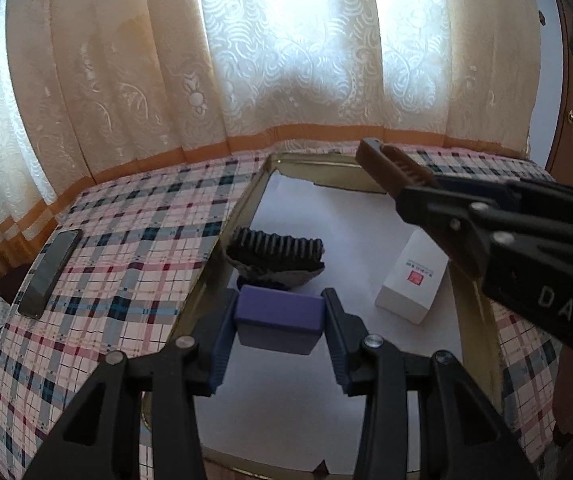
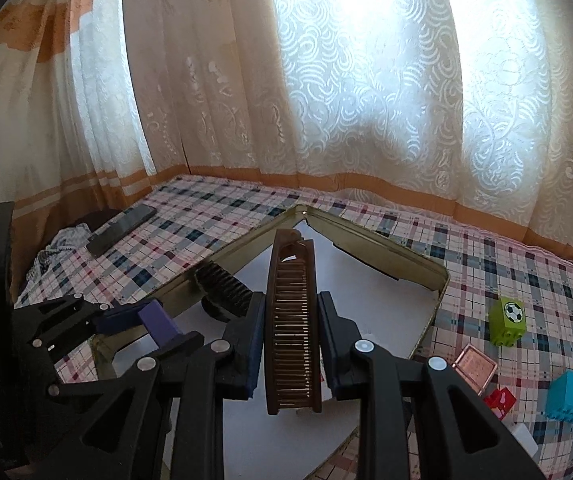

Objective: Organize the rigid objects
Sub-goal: 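Lower the purple block into the tray and open the left tool while the right tool releases the comb there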

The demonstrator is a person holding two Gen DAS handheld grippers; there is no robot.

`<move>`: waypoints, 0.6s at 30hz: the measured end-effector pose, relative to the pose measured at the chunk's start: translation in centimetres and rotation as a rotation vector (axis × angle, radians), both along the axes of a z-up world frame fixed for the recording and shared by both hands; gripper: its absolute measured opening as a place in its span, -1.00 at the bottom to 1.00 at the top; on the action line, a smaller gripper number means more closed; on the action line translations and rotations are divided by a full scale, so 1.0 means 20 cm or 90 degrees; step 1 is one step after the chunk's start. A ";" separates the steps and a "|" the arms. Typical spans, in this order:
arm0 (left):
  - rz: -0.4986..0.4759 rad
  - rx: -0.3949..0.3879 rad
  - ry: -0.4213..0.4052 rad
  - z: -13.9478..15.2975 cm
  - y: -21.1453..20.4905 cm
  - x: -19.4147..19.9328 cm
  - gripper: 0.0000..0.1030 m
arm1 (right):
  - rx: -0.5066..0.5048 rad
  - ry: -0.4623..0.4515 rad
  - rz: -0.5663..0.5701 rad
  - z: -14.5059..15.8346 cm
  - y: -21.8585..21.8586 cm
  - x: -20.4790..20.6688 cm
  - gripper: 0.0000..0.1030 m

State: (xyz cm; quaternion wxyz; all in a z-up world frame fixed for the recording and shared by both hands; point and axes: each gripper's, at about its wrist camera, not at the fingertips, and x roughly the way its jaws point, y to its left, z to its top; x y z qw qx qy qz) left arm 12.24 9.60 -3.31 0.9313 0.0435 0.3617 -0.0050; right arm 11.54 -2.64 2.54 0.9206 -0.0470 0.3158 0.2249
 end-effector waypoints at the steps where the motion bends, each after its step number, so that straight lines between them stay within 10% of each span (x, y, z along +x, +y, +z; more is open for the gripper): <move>1: -0.003 0.002 0.007 -0.01 0.00 0.01 -0.20 | -0.004 0.005 0.002 0.00 0.01 0.01 -0.46; 15: 0.005 0.027 0.043 -0.07 0.00 0.11 -0.17 | -0.011 0.086 0.019 -0.17 0.05 0.16 -0.46; 18: 0.028 0.051 0.029 -0.06 0.01 0.11 0.23 | 0.005 0.090 0.021 -0.18 0.04 0.16 -0.38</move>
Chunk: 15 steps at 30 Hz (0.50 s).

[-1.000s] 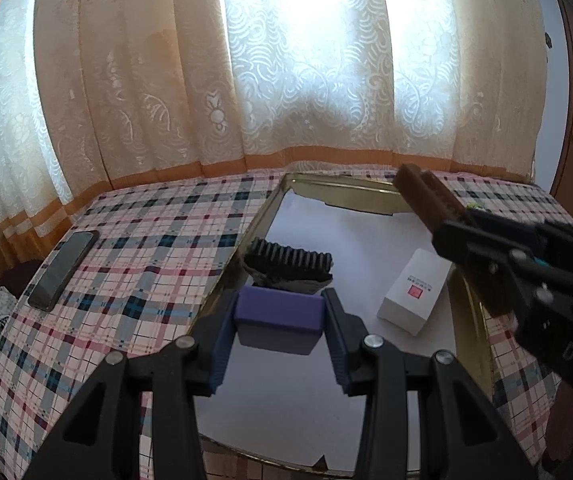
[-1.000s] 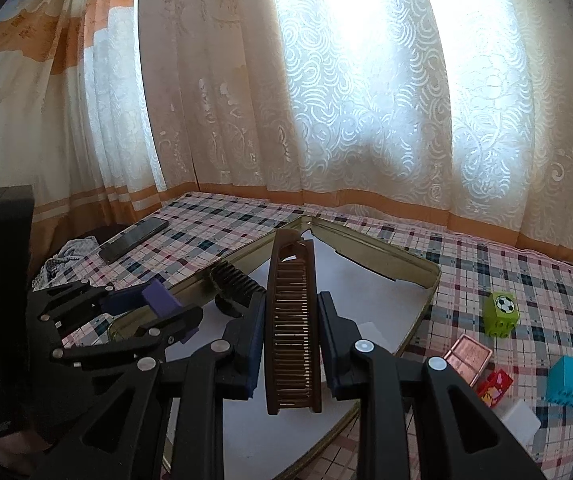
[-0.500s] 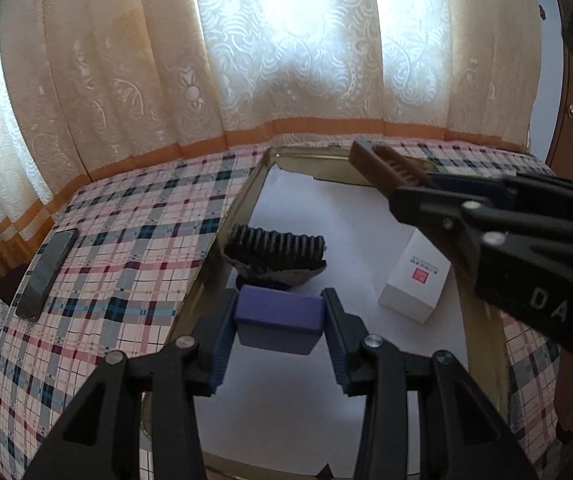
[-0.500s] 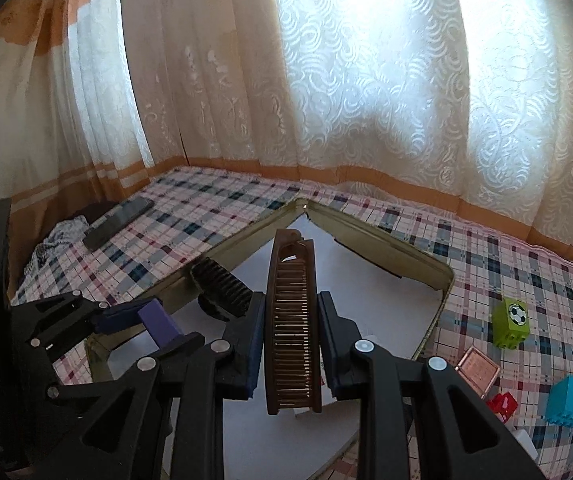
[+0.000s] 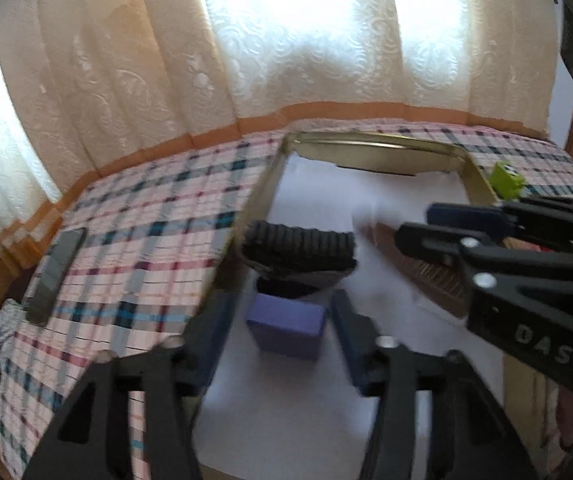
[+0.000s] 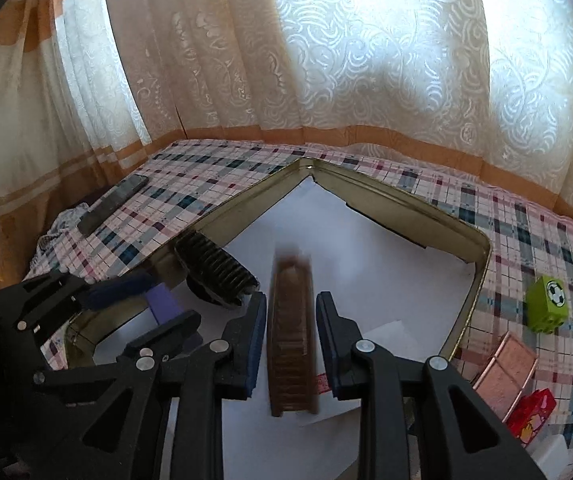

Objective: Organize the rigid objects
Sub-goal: 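Lower the purple block into the tray and open the left tool while the right tool releases the comb there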

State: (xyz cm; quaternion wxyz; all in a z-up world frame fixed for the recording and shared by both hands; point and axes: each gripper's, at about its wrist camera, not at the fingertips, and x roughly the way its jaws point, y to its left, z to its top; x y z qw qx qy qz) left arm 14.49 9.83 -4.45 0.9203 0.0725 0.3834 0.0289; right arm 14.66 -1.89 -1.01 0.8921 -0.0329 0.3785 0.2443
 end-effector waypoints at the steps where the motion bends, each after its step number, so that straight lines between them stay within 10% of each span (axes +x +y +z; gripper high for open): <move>1: -0.005 -0.006 -0.001 0.00 0.00 0.00 0.26 | 0.006 0.000 0.002 0.00 0.00 0.00 -0.26; 8: 0.026 0.003 -0.051 0.06 0.00 -0.10 0.84 | 0.028 -0.038 -0.009 0.08 -0.11 -0.12 0.14; 15: 0.023 -0.050 -0.107 0.11 -0.09 -0.30 0.98 | 0.021 -0.109 -0.052 0.17 -0.39 -0.37 0.32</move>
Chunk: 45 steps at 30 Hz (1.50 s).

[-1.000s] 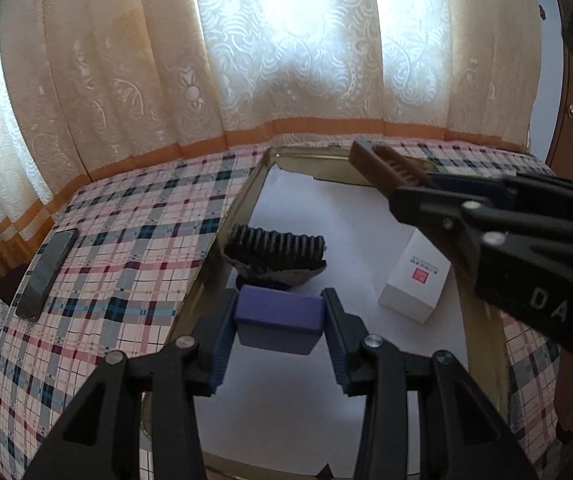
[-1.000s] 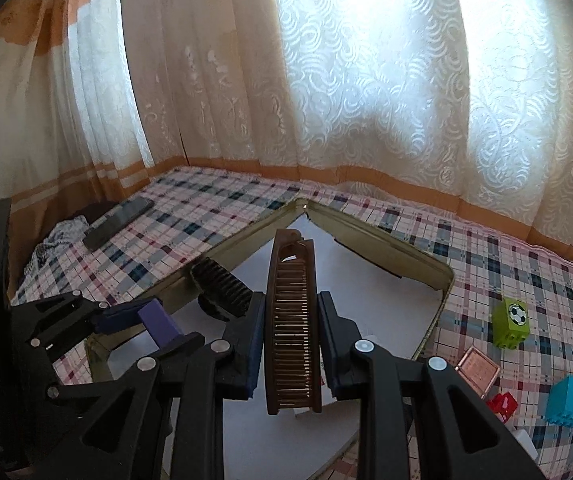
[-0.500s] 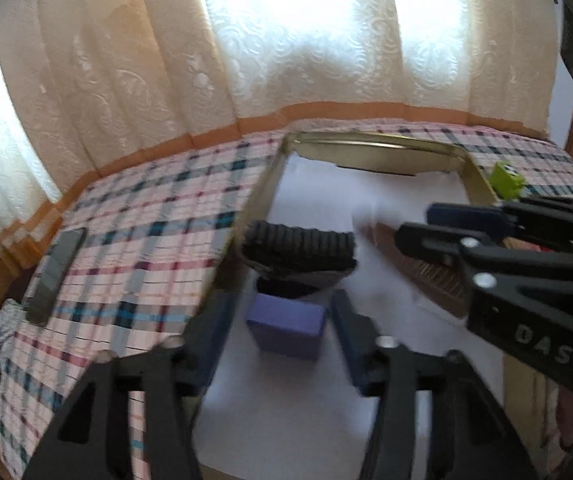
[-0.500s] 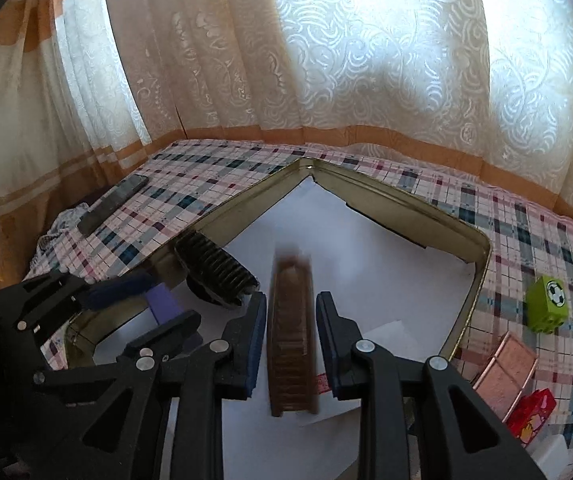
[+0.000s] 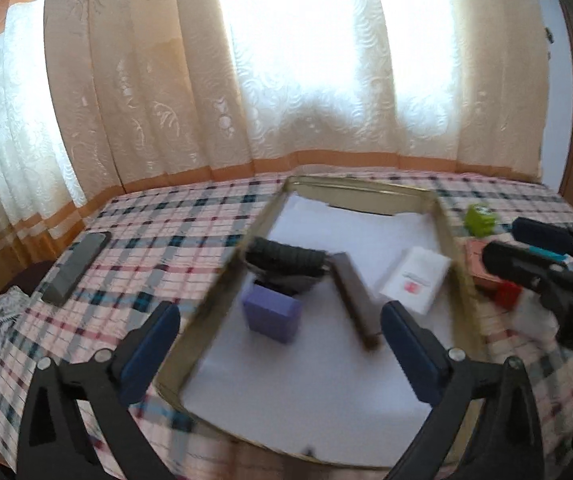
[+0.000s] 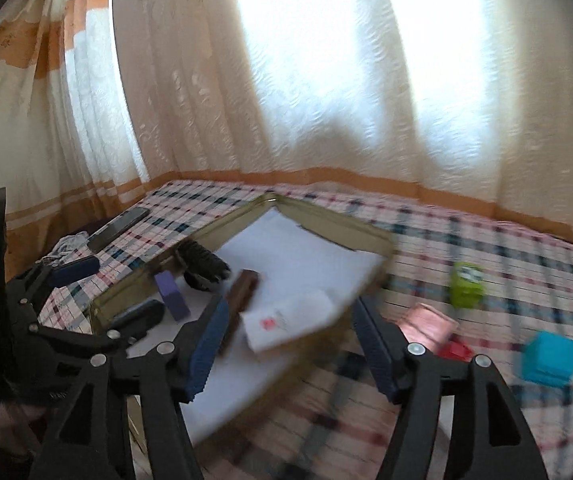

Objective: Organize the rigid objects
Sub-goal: 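Lower the purple block into the tray and open the left tool while the right tool releases the comb there, then move the left tool to the clear plastic box while the right tool approaches the white charger plug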

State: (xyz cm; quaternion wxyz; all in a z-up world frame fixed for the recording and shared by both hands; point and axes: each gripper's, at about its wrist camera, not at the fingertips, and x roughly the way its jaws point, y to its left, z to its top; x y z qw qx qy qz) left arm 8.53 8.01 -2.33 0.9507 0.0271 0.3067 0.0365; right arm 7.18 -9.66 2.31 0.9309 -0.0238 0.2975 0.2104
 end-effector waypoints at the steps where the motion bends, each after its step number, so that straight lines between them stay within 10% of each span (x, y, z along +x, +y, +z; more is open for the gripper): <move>1: -0.004 -0.005 -0.001 0.00 -0.02 -0.01 0.98 | -0.003 -0.008 -0.012 0.00 -0.06 -0.03 0.38; 13: -0.054 -0.031 -0.019 -0.07 -0.38 -0.11 0.99 | -0.049 0.010 -0.094 -0.15 -0.49 -0.14 0.50; 36: -0.090 -0.001 -0.005 -0.07 -0.56 -0.05 0.99 | -0.057 0.079 -0.058 -0.26 -0.49 0.00 0.34; 45: -0.140 0.009 0.008 -0.09 -0.75 -0.03 0.99 | -0.014 0.042 -0.185 -0.21 -0.75 -0.08 0.33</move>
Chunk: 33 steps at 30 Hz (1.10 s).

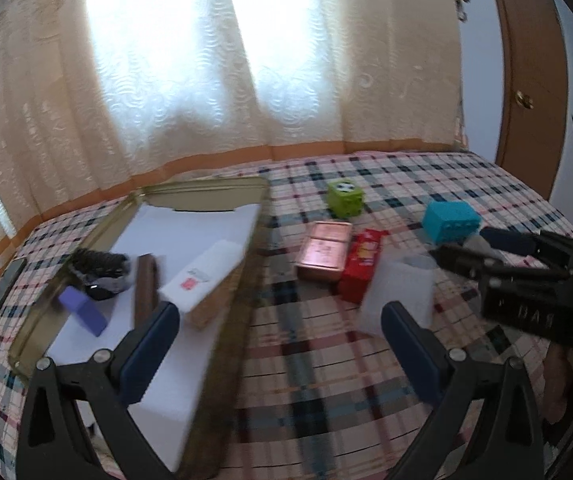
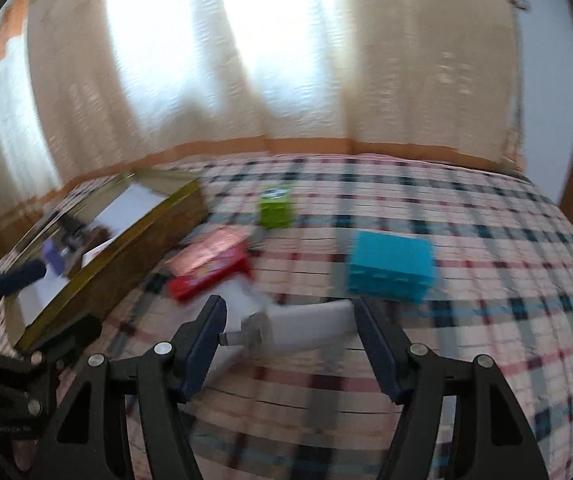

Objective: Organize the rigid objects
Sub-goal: 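Move the left tool to the clear plastic box while the right tool approaches the white charger plug, then grasp the clear plastic box with the left tool while the right tool grasps the white charger plug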

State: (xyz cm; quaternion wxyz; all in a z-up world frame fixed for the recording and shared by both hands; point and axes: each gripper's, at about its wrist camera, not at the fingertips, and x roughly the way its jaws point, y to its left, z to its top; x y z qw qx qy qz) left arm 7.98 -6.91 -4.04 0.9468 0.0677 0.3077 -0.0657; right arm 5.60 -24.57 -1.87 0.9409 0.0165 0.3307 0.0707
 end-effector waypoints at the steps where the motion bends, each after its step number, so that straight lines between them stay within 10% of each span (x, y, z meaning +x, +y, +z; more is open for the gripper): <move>1: -0.010 -0.001 0.006 -0.01 -0.03 0.01 0.99 | 0.008 0.002 -0.008 0.00 -0.03 0.00 0.31; 2: -0.017 -0.001 0.012 -0.01 -0.05 0.02 0.99 | 0.021 0.003 -0.014 0.00 -0.06 0.00 -0.09; 9: -0.046 0.001 0.054 -0.08 -0.16 0.09 0.99 | 0.039 0.001 -0.024 0.01 -0.11 -0.01 -0.13; 14: -0.058 0.002 0.065 -0.10 -0.19 0.11 0.99 | 0.110 0.011 -0.015 -0.01 -0.22 -0.05 0.49; 25: -0.122 0.012 0.123 -0.15 -0.30 0.18 0.99 | 0.100 0.062 -0.036 -0.06 -0.28 -0.03 0.51; 33: -0.141 0.010 0.165 -0.20 -0.34 0.26 0.30 | 0.056 0.095 -0.022 -0.09 -0.22 0.05 0.42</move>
